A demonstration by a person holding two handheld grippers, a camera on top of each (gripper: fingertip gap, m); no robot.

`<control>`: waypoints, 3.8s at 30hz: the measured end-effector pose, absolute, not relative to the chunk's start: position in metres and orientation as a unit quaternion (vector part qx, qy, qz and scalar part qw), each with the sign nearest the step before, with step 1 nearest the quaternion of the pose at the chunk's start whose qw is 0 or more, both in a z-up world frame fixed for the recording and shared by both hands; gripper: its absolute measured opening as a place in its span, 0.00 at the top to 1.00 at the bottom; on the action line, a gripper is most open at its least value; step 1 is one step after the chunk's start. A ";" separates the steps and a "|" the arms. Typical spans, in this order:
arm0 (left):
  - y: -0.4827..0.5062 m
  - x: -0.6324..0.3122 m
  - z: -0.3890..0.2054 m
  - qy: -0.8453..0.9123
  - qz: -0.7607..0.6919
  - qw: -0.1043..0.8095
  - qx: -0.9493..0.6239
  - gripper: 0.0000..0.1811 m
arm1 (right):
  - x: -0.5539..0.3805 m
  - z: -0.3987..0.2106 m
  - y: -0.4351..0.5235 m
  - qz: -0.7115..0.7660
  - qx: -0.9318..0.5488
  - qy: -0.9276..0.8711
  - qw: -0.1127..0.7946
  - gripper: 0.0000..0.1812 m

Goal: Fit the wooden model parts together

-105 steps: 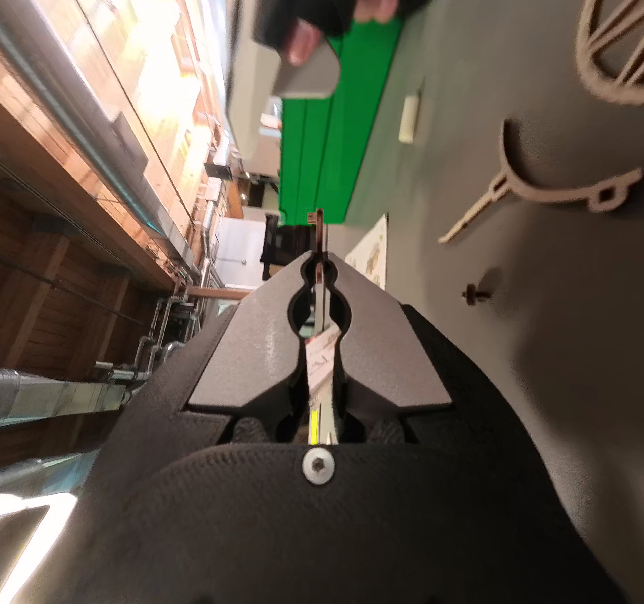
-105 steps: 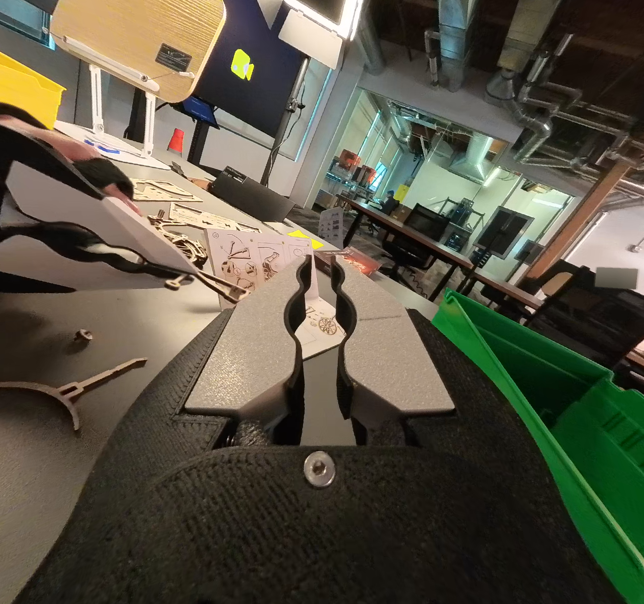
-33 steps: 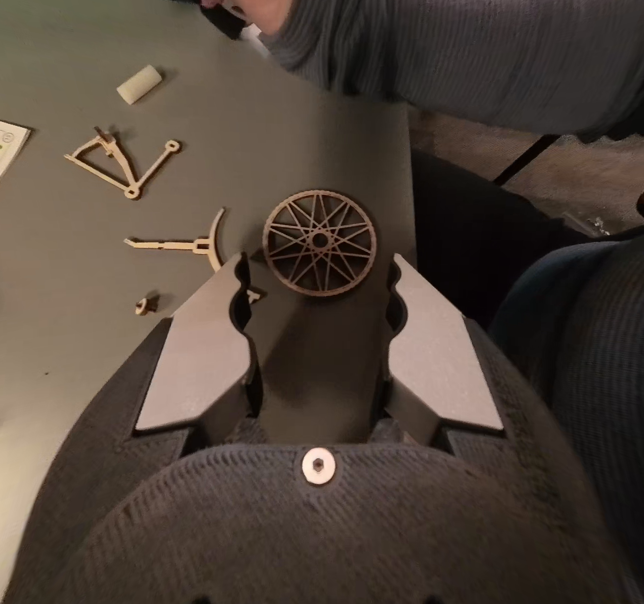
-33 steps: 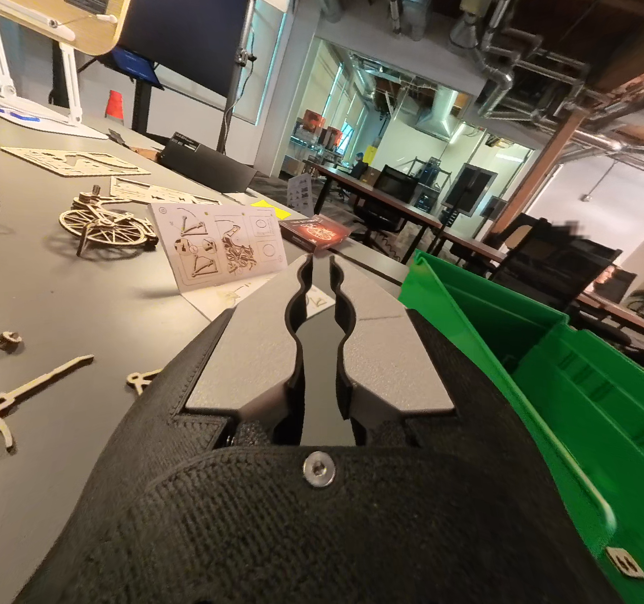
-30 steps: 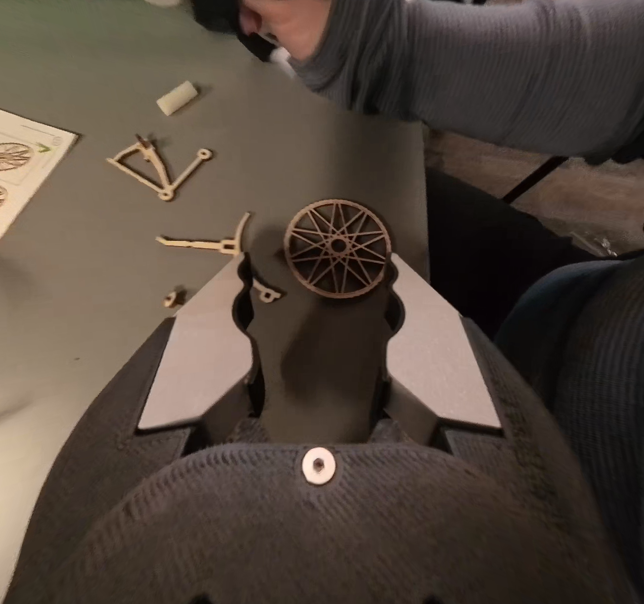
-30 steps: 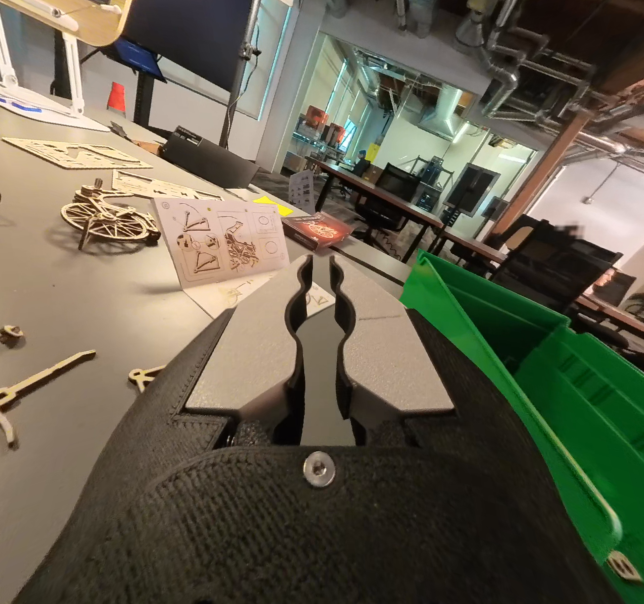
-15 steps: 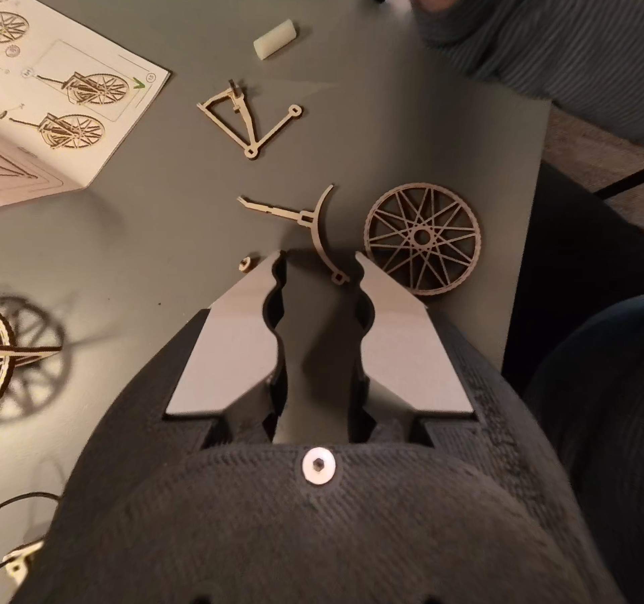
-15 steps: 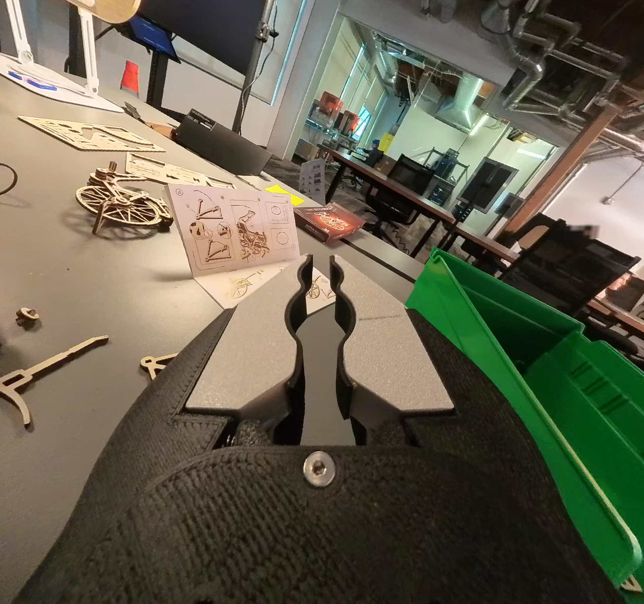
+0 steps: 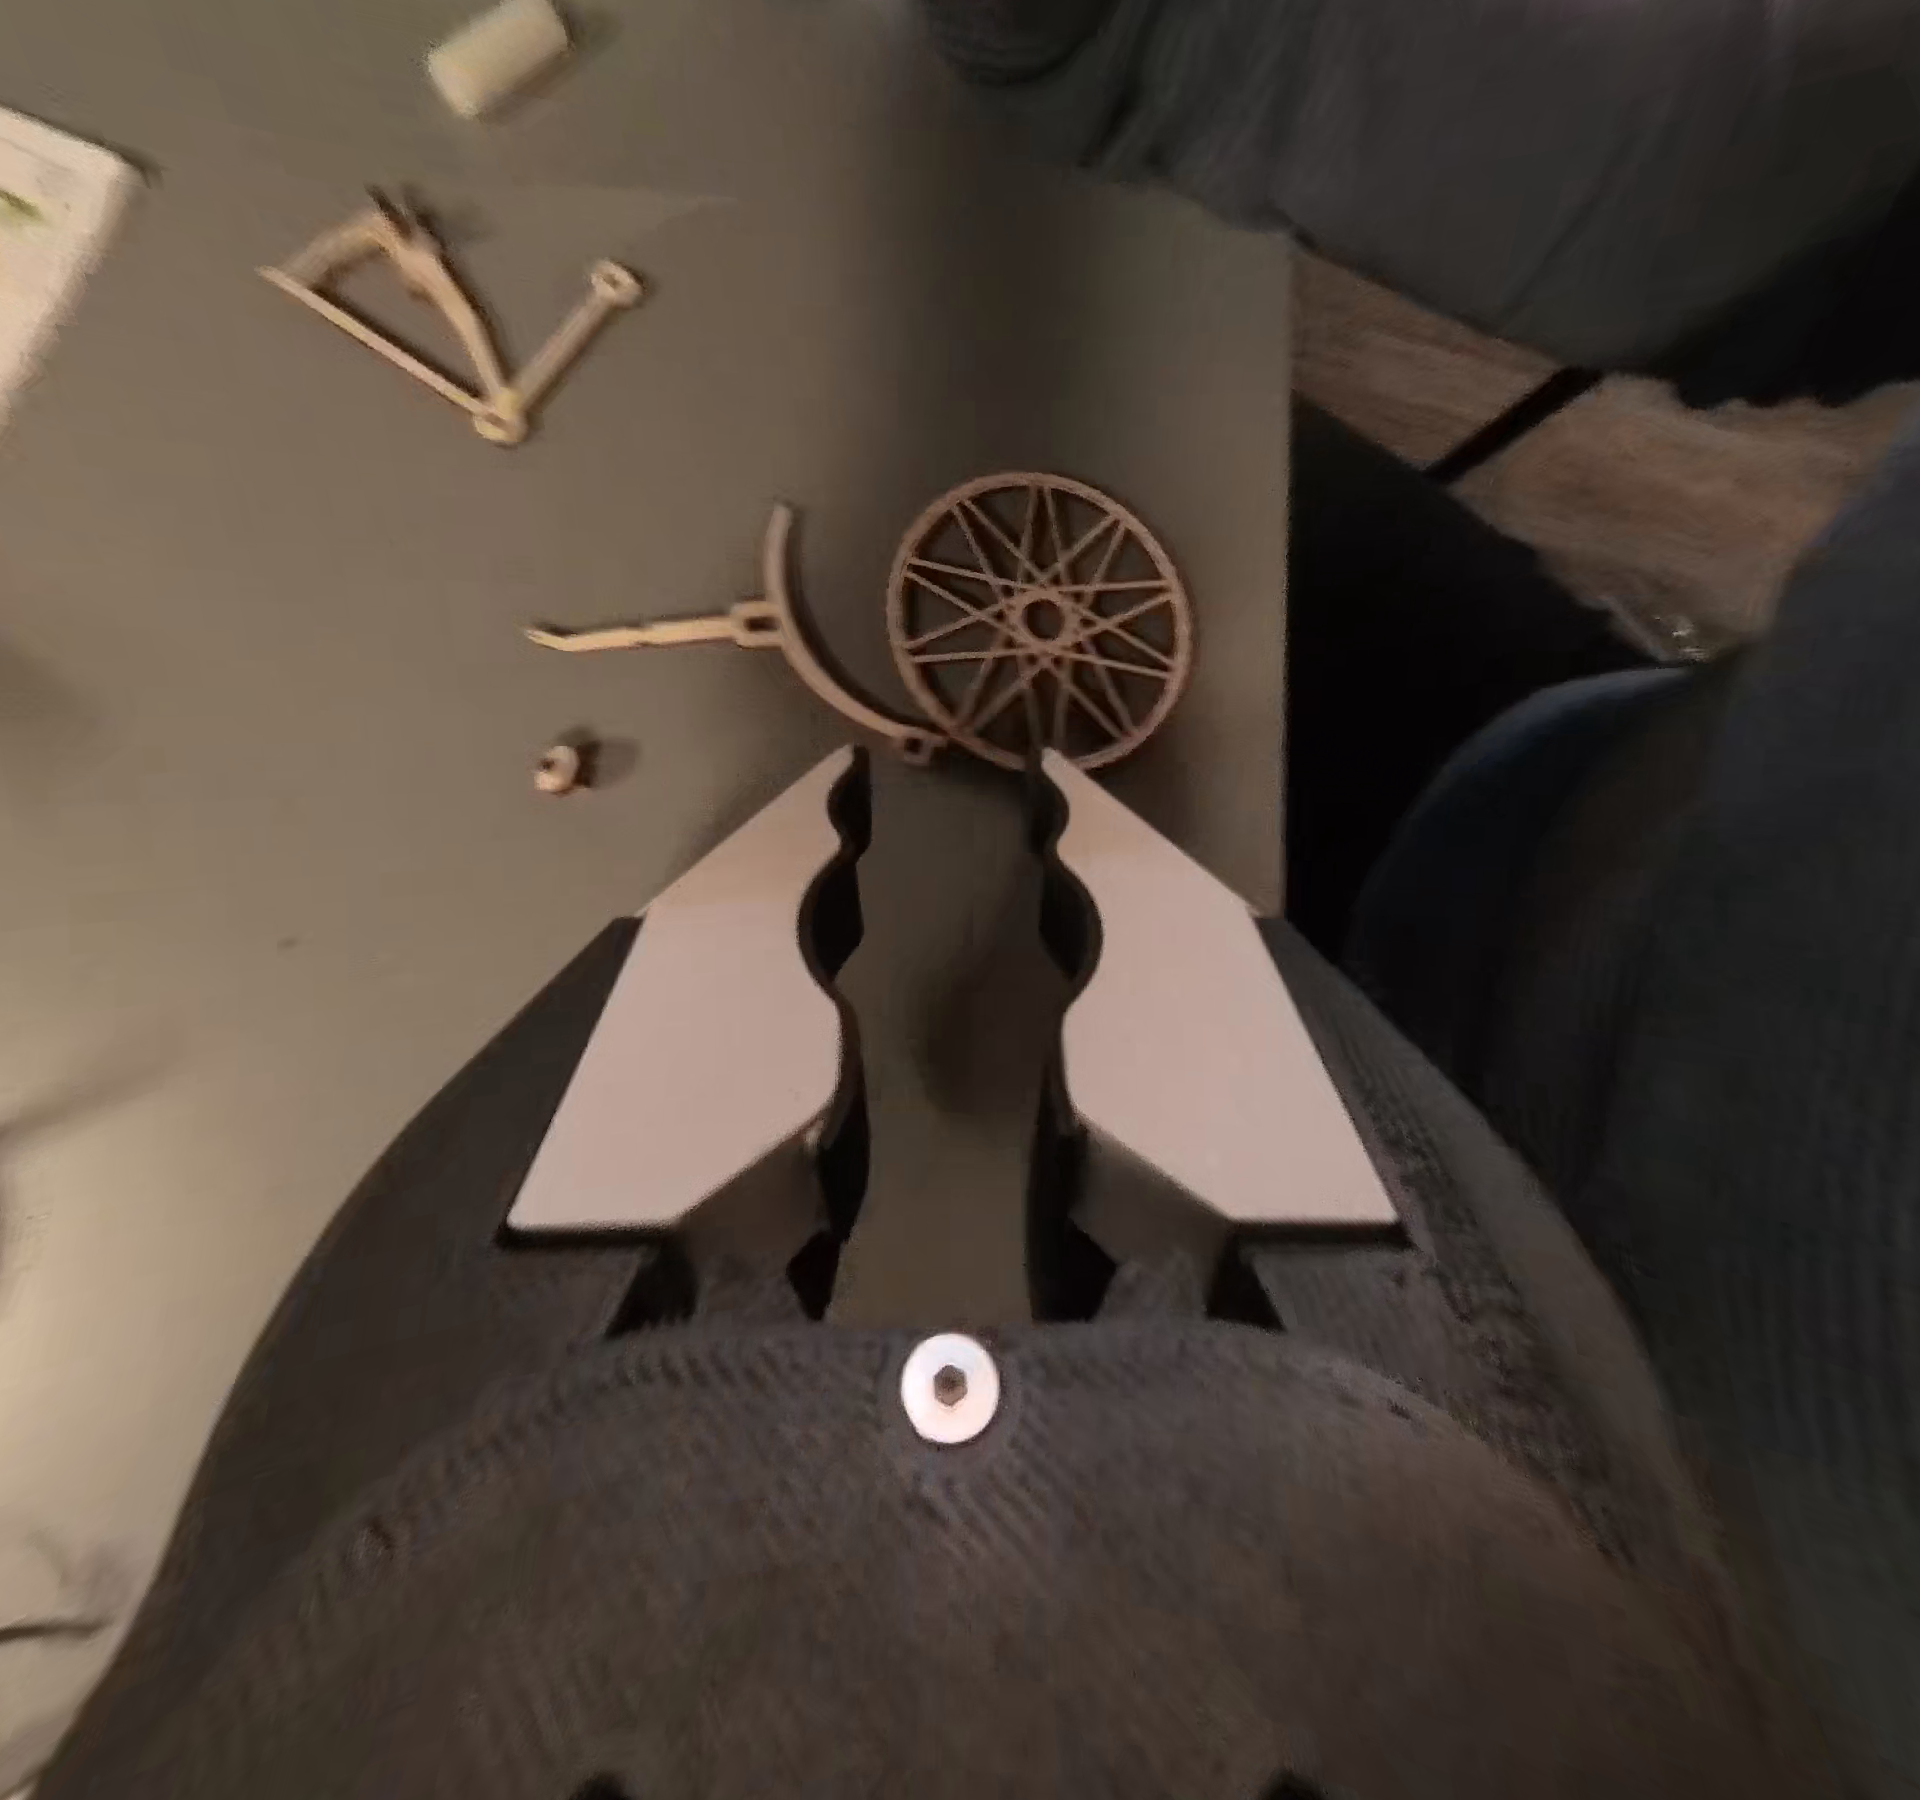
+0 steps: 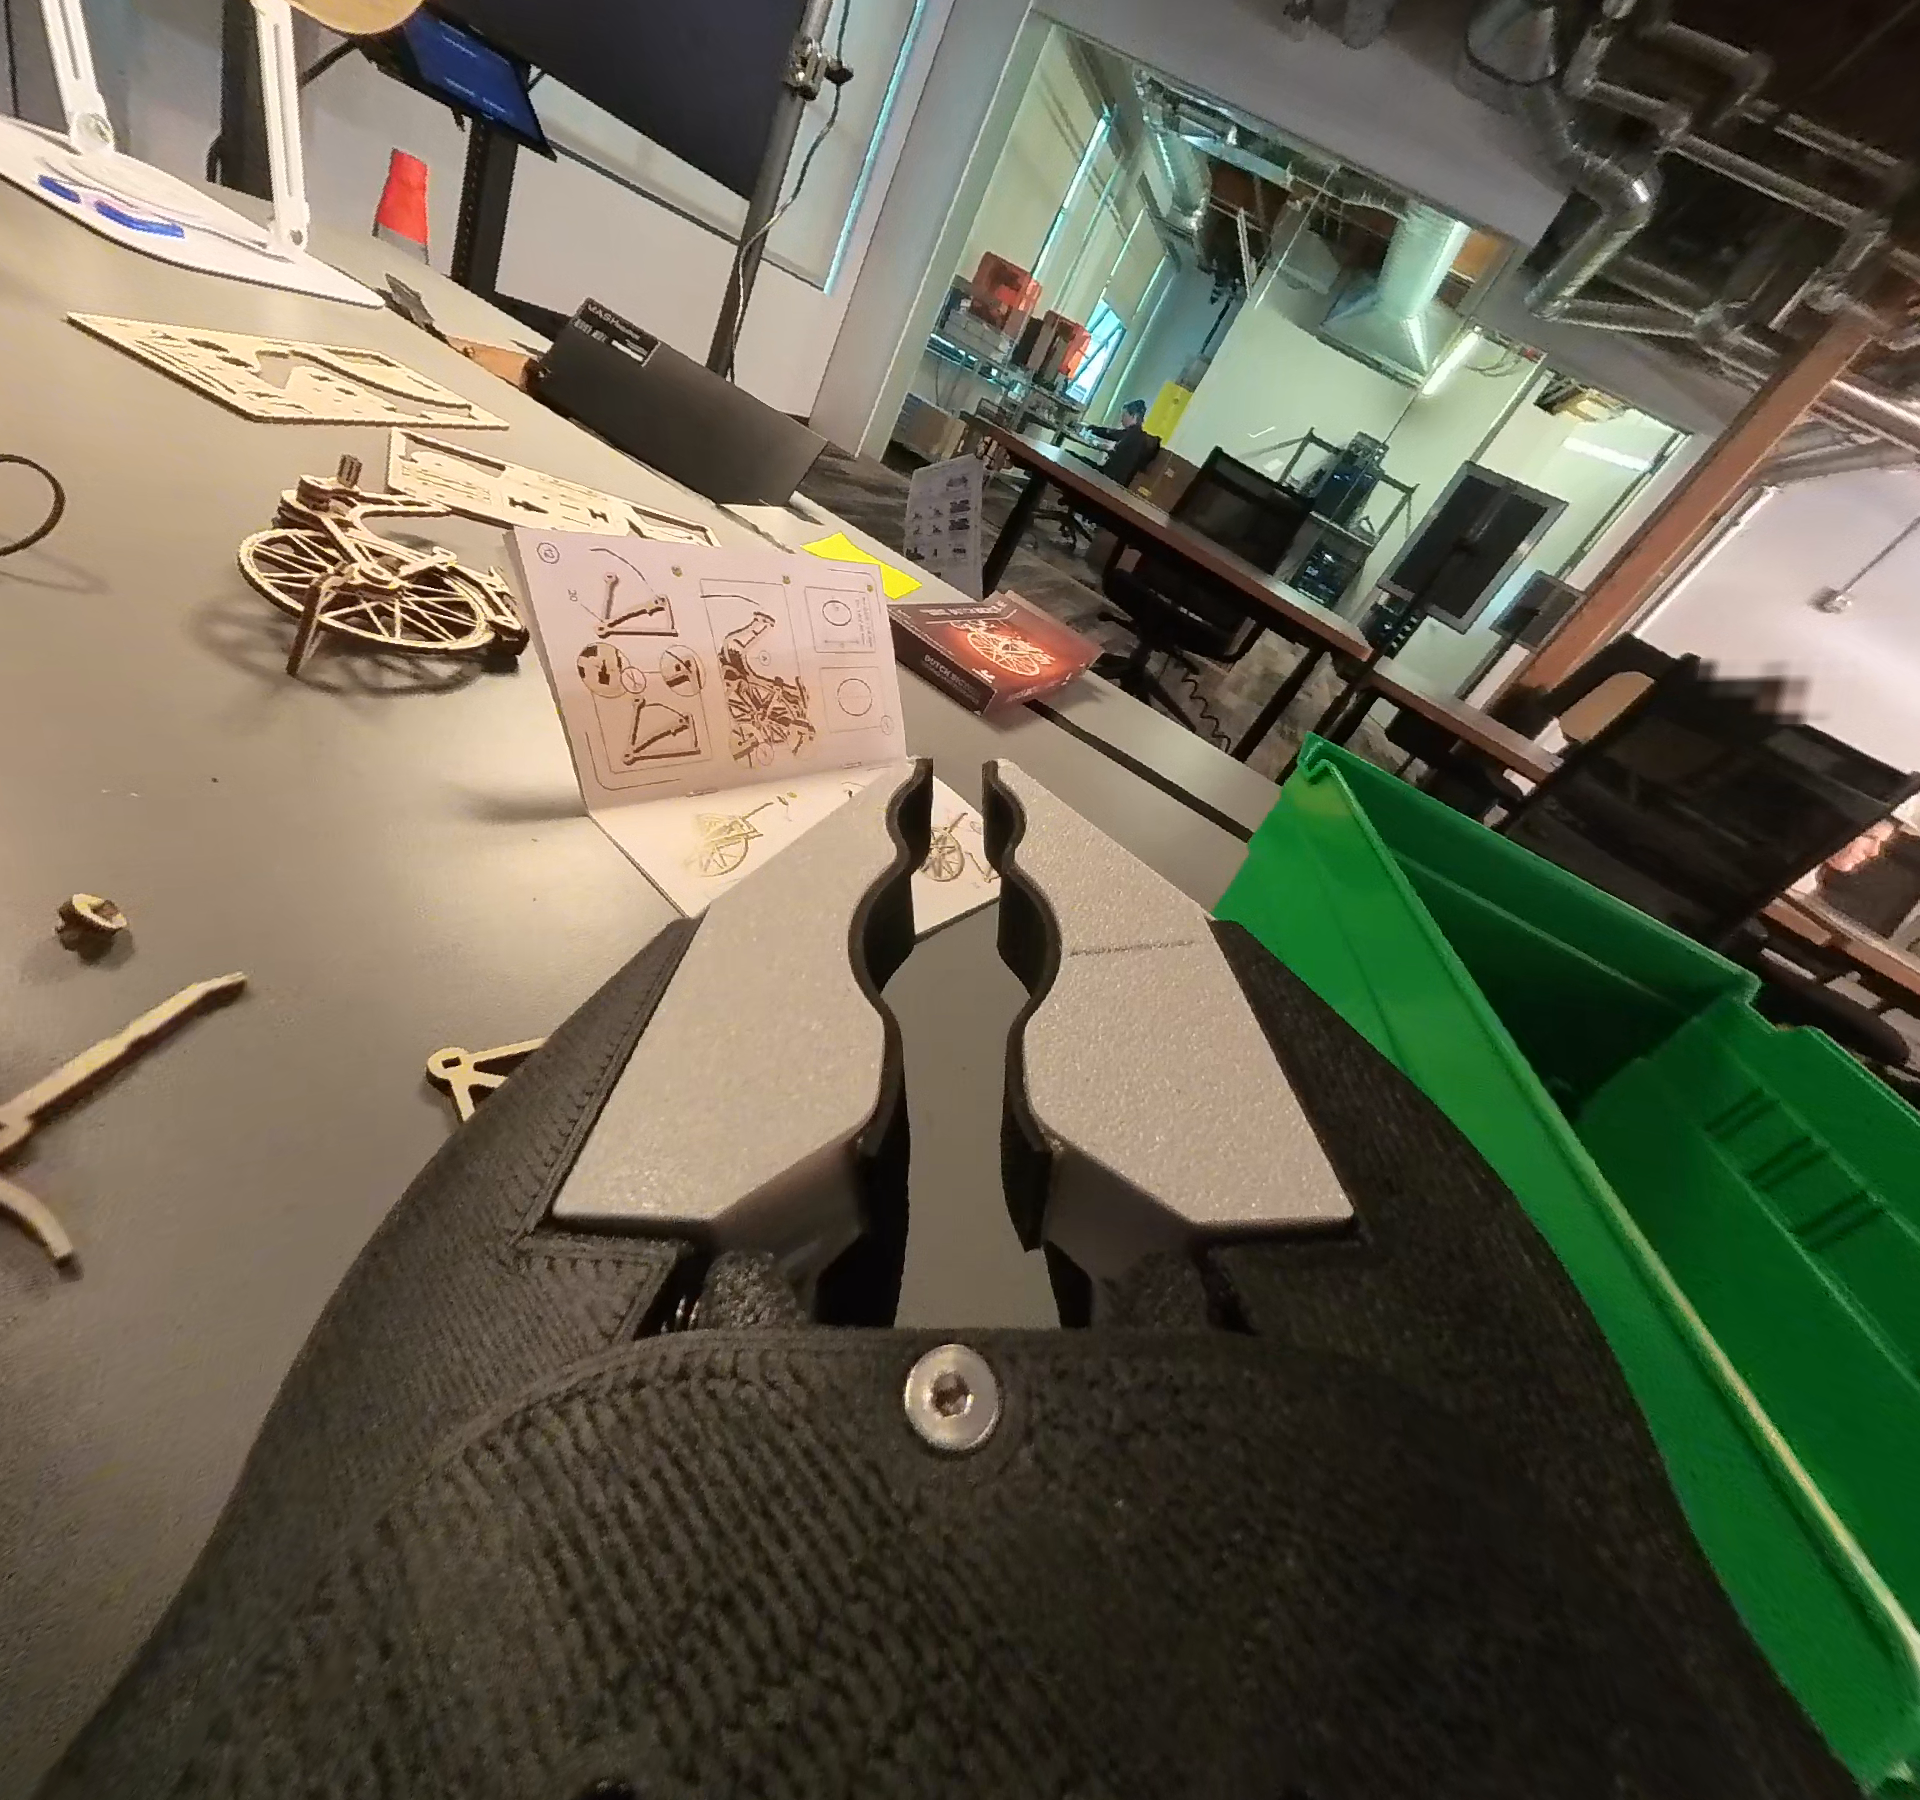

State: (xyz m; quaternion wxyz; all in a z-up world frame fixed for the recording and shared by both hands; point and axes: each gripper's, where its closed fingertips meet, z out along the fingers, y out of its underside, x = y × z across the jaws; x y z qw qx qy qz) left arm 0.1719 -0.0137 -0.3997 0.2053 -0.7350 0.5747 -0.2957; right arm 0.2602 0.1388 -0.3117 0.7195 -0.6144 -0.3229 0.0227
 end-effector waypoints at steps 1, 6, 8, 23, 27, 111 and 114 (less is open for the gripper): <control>-0.003 0.170 -0.394 0.582 -0.287 0.232 -0.725 0.85 | 0.260 -0.312 0.139 0.022 -0.614 -0.325 0.719 0.96; 0.021 0.171 -0.380 0.670 -0.279 0.254 -0.640 0.82 | 0.257 -0.313 0.138 0.023 -0.616 -0.330 0.715 0.96; 0.028 0.171 -0.398 0.714 -0.247 0.222 -0.617 0.77 | 0.257 -0.315 0.138 0.027 -0.619 -0.332 0.711 0.98; 0.039 0.191 -0.397 0.636 -0.268 0.236 -0.685 0.72 | 0.254 -0.317 0.138 0.028 -0.621 -0.341 0.705 1.00; 0.042 0.186 -0.392 0.579 -0.264 0.286 -0.717 0.86 | 0.254 -0.318 0.138 0.026 -0.622 -0.343 0.703 1.00; 0.097 0.218 -0.389 0.486 -0.204 0.373 -0.764 0.99 | 0.251 -0.408 0.073 0.176 -0.766 -0.497 0.368 0.91; 0.095 0.220 -0.393 0.485 -0.204 0.360 -0.770 0.99 | 0.244 -0.408 0.066 0.192 -0.763 -0.500 0.363 0.91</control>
